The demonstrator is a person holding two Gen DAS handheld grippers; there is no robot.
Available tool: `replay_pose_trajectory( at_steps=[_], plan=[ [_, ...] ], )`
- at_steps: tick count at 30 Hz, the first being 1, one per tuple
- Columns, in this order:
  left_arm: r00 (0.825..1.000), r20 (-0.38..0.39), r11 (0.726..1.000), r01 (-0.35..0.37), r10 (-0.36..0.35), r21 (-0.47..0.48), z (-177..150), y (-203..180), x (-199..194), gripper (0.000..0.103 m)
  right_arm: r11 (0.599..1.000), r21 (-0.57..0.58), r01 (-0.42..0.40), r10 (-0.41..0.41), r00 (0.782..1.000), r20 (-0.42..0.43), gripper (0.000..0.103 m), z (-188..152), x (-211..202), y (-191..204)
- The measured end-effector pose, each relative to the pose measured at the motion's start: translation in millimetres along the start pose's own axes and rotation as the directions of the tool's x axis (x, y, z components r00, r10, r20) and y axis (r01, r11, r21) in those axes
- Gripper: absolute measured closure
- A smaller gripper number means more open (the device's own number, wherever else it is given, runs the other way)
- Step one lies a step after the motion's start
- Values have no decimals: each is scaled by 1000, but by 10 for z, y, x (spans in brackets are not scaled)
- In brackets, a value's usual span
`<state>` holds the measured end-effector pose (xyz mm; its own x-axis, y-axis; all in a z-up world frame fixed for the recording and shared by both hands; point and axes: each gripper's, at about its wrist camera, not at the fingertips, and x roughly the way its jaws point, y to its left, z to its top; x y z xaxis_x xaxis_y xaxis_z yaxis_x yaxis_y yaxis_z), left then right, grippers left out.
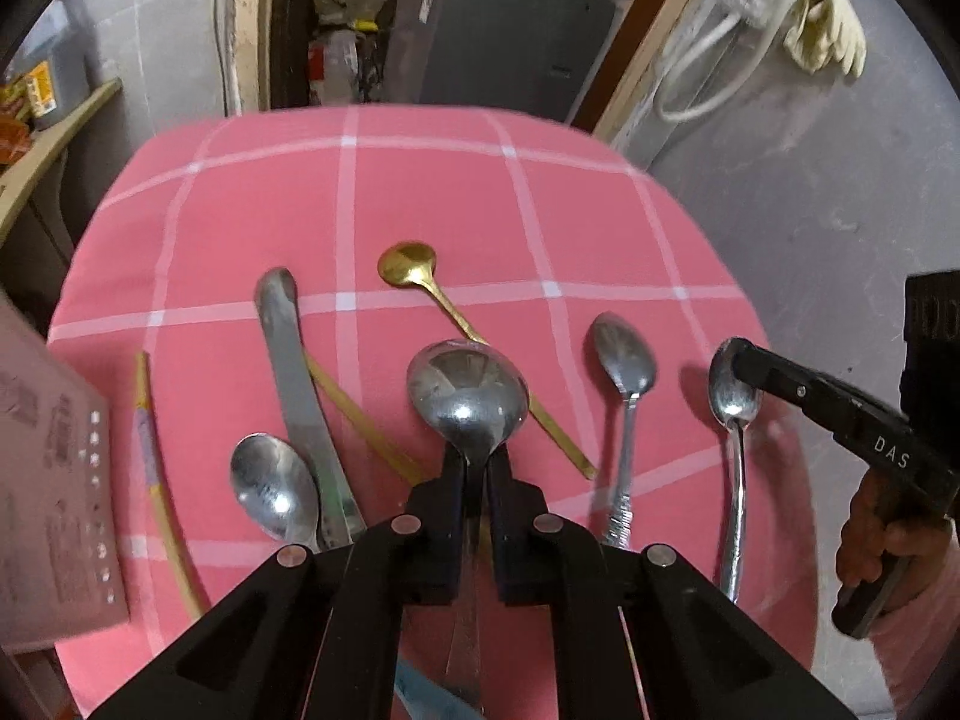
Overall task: Organize utensils
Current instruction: 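Grasp a silver spoon with the left tool while the right tool grasps another spoon, then carry both spoons to the white holder and open both tools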
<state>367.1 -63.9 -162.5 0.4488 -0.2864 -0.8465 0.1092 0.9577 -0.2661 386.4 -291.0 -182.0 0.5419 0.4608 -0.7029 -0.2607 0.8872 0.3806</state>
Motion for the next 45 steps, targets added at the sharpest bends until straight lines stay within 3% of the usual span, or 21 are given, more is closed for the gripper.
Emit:
replay_pose_trajectory(
  at_steps=[6,12,20,28,30,32,36,38,45],
  plan=[
    [991,129,999,40,-37,-21,-75,53,-434,98,1000,24,18,-22,990,142,101,-21,-444,249],
    [970,237,998,61,-54,-24,0,130,-875,101,1000,-11,27,-23,963,270,101,159,-820,681],
    [921,388,997,54,-26,-59,126,470,-1600,101,993,-118,-2,49,917,397,101,526,-1005,1515],
    [850,526,995,25,30,-96,234,1029,-2220,101,977,-215,-5,114,860,497,101,744,-877,2446],
    [815,578,992,23,53,-123,230,1214,-2308,101,971,-240,-3,130,847,516,101,757,-816,2664],
    [773,633,987,72,37,-146,196,1397,-2354,101,965,-261,3,142,835,532,101,752,-760,2824],
    [732,679,980,90,57,-179,190,1613,-2300,101,954,-290,74,110,814,570,101,726,-526,3081],
    [729,682,977,93,65,-192,214,1694,-2211,101,950,-297,97,93,820,565,101,717,-384,3150],
    [756,649,977,68,83,-204,134,1893,-1894,101,936,-333,113,77,858,508,101,618,-22,3285]
  ],
)
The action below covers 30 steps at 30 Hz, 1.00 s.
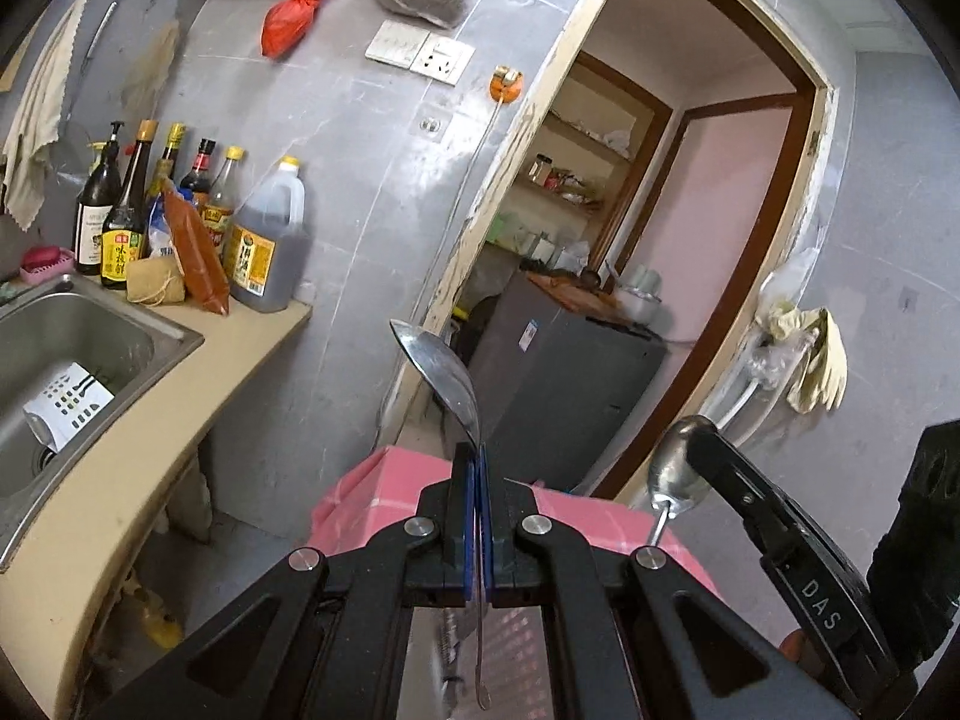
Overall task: Organize utensils
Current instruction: 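Carry both spoons to the white holder and open both tools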
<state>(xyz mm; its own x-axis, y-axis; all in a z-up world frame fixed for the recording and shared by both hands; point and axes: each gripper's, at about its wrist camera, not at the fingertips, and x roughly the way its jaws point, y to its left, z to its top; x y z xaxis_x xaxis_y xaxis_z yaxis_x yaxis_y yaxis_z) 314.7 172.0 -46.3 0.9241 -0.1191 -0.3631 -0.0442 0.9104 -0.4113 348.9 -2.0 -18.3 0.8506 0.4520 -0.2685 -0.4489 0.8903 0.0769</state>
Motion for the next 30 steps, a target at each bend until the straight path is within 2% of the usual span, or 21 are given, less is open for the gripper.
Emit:
replay_pose_trajectory(
  at_steps=[16,30],
  plan=[
    [999,-43,998,32,-29,62,-293,46,11,101,999,-7,-31,30,994,-105,101,-369,205,67],
    [990,-118,997,75,-76,-11,-291,98,-49,99,999,21,-44,46,984,-172,100,-496,202,2]
  ],
)
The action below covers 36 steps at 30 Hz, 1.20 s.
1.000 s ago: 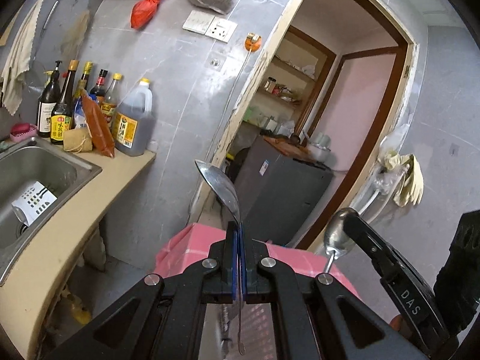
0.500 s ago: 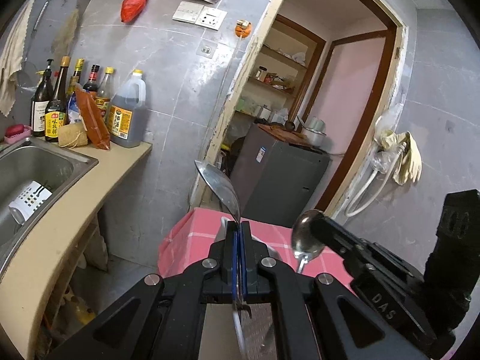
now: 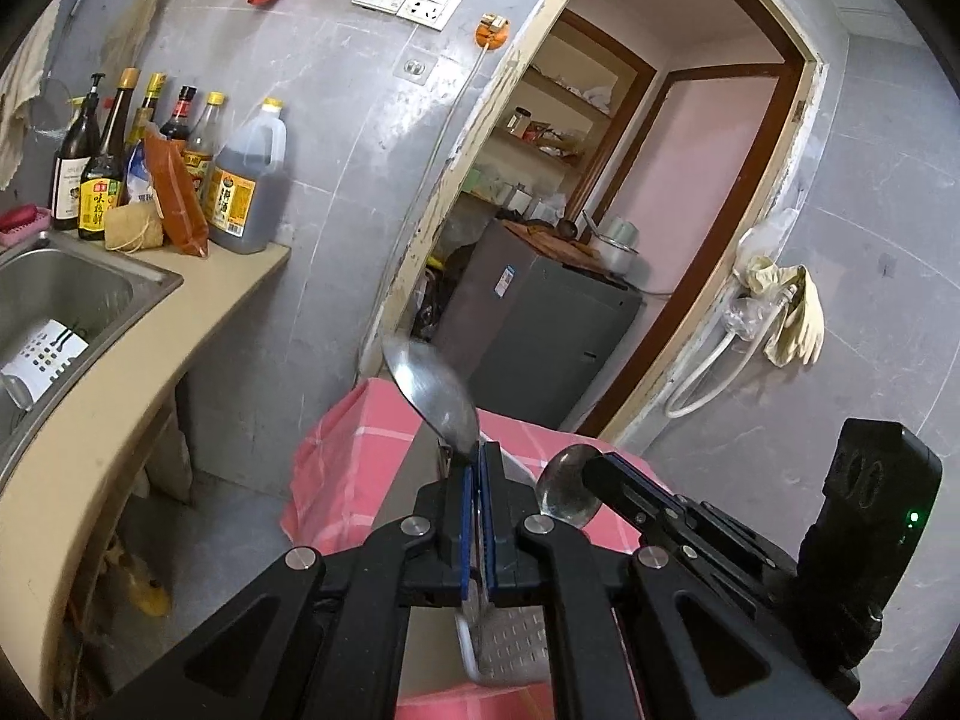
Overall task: Organize utensils
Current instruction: 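Carry both spoons to the white holder and open both tools, then move both tools back over the remaining utensils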
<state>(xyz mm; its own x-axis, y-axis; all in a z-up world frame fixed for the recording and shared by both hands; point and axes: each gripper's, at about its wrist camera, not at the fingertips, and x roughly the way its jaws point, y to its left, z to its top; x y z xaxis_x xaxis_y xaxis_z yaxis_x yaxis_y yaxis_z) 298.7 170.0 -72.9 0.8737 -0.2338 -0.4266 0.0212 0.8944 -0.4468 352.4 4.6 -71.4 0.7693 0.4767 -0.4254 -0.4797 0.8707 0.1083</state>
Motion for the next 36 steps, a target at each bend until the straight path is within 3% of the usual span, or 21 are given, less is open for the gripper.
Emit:
replay_pose_trajectory(
  at_steps=[4,8,13,17,19,21,23,29,36],
  plan=[
    [1000,5,1000,7,-7,0,-33,-46,-48,91,1000,19,-2,2,1000,1,96,-9,-67,-46],
    [1000,26,1000,-4,4,17,-42,-132,-109,78,999,48,10,-11,1000,29,77,10,-201,-145],
    [998,62,999,-30,27,40,-33,-258,-194,68,996,76,41,-46,996,70,65,97,-400,-316],
    [994,91,995,-63,56,74,-21,-388,-240,51,993,96,68,-78,991,108,47,150,-604,-469],
    [990,118,993,-84,73,86,-20,-465,-274,41,990,106,93,-106,987,125,32,171,-731,-563],
    [987,137,991,-95,82,94,-26,-541,-300,28,987,117,114,-131,981,143,8,182,-860,-666],
    [983,158,989,-109,91,105,-35,-629,-325,19,985,121,127,-145,977,159,3,190,-967,-751],
    [976,196,981,-125,95,150,-135,-957,-329,2,978,114,174,-191,966,172,1,178,-1270,-1036],
    [982,171,975,-115,83,188,-339,-1342,-173,1,967,107,232,-247,956,159,1,52,-1541,-1443]
  ],
)
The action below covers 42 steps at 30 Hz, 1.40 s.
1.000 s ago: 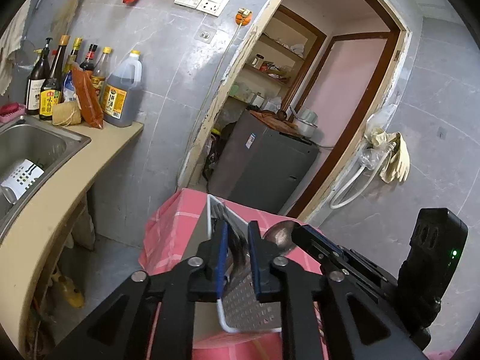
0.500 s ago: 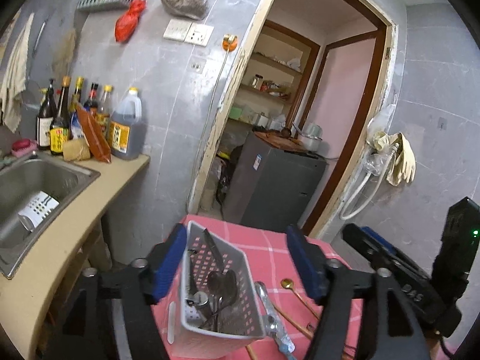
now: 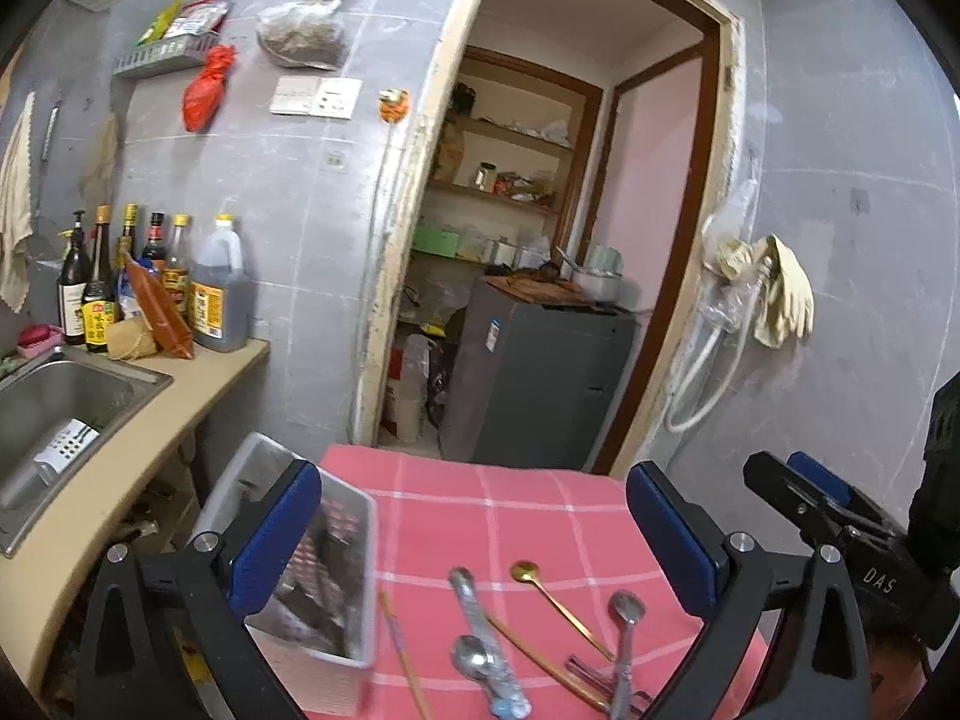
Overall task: Organize utensils
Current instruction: 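Move both tools back over the remaining utensils, then grasp the blue-handled spoon with the left tool while the right tool grasps a thin utensil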
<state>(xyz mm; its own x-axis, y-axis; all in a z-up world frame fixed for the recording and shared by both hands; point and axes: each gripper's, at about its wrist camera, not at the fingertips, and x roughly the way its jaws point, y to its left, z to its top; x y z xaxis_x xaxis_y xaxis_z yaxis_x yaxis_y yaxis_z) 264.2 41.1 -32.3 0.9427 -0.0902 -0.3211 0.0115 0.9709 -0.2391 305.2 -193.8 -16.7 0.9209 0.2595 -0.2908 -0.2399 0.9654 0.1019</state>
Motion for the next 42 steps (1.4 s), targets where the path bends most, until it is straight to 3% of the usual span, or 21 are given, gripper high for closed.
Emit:
replay_pose_trajectory(
  at_steps=[10,20,24,29,31,34,42],
  plan=[
    [993,-119,1000,8,-8,5,-371,-483,406,0,998,13,54,-53,994,-96,1,-240,61,-676],
    [963,-264,999,-51,51,5,-787,-563,833,1,996,94,-7,30,969,-244,1,-700,478,-1049],
    [939,-321,993,-120,121,22,-947,-537,969,1,985,165,-56,108,937,-331,1,-973,717,-1145],
    [910,-385,987,-155,154,27,-1117,-516,1121,1,965,237,-109,200,895,-400,3,-1250,964,-1132],
    [902,-405,986,-164,152,7,-1159,-480,1174,1,955,267,-132,240,872,-427,8,-1353,1078,-1106],
    [897,-415,984,-176,151,-22,-1203,-413,1217,1,942,302,-147,282,835,-473,25,-1487,1245,-1066],
    [869,-470,976,-207,154,-62,-1290,-249,1371,24,920,332,-208,358,791,-496,47,-1610,1430,-913]
  ],
)
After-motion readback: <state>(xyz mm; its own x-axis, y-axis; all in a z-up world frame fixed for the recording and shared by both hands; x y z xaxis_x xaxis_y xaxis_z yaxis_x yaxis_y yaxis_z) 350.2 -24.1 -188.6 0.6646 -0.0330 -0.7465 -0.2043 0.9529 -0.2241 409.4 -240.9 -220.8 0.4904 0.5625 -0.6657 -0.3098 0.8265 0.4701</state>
